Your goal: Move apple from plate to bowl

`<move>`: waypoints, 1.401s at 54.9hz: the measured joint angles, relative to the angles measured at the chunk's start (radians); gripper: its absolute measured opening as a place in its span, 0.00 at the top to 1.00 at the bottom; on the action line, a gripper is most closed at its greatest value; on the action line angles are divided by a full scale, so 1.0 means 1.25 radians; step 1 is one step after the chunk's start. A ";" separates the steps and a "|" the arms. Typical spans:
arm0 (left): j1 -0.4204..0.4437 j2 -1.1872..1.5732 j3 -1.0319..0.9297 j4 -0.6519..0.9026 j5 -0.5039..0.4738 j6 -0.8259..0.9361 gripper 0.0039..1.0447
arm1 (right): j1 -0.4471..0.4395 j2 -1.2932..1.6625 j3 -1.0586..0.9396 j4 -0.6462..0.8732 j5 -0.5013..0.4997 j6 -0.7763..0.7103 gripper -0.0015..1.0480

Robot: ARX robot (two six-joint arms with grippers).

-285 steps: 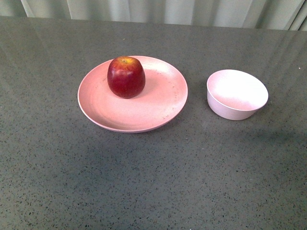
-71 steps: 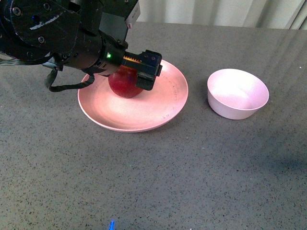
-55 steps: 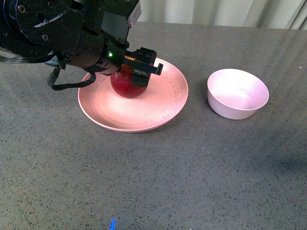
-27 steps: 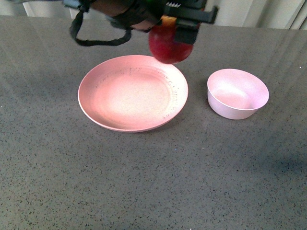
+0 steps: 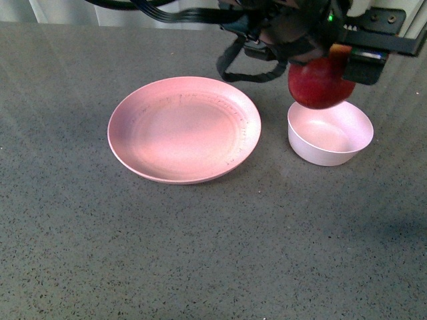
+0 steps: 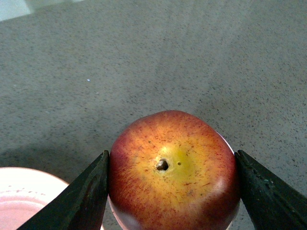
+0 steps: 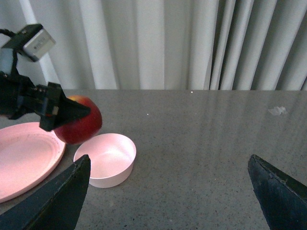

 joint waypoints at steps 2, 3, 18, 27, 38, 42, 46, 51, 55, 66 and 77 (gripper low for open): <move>-0.007 0.010 0.005 -0.001 0.000 -0.002 0.36 | 0.000 0.000 0.000 0.000 0.000 0.000 0.09; -0.010 0.012 0.007 -0.002 0.000 -0.003 0.36 | 0.000 0.000 0.000 0.000 0.000 0.000 0.09; -0.036 0.062 0.058 -0.007 0.001 -0.008 0.36 | 0.000 0.000 0.000 0.000 0.000 0.000 0.09; -0.028 0.093 0.099 -0.019 -0.013 -0.011 0.36 | 0.000 0.000 0.000 0.000 0.000 0.000 0.09; -0.022 0.128 0.120 -0.028 -0.013 -0.020 0.36 | 0.000 0.000 0.000 0.000 0.000 0.000 0.09; -0.021 0.133 0.120 -0.029 -0.013 -0.020 0.36 | 0.000 0.000 0.000 0.000 0.000 0.000 0.09; -0.021 0.136 0.120 -0.029 -0.012 -0.020 0.36 | 0.000 0.000 0.000 0.000 0.000 0.000 0.09; -0.020 0.136 0.118 -0.028 -0.013 -0.023 0.36 | 0.000 0.000 0.000 0.000 0.000 0.000 0.09; -0.020 0.136 0.114 -0.026 -0.013 -0.023 0.27 | 0.000 0.000 0.000 0.000 0.000 0.000 0.09; -0.018 0.136 0.092 -0.016 -0.013 -0.024 0.09 | 0.000 0.000 0.000 0.000 0.000 0.000 0.09; -0.016 0.109 0.046 0.012 -0.013 -0.047 0.08 | 0.000 0.000 0.000 0.000 0.000 0.000 0.09</move>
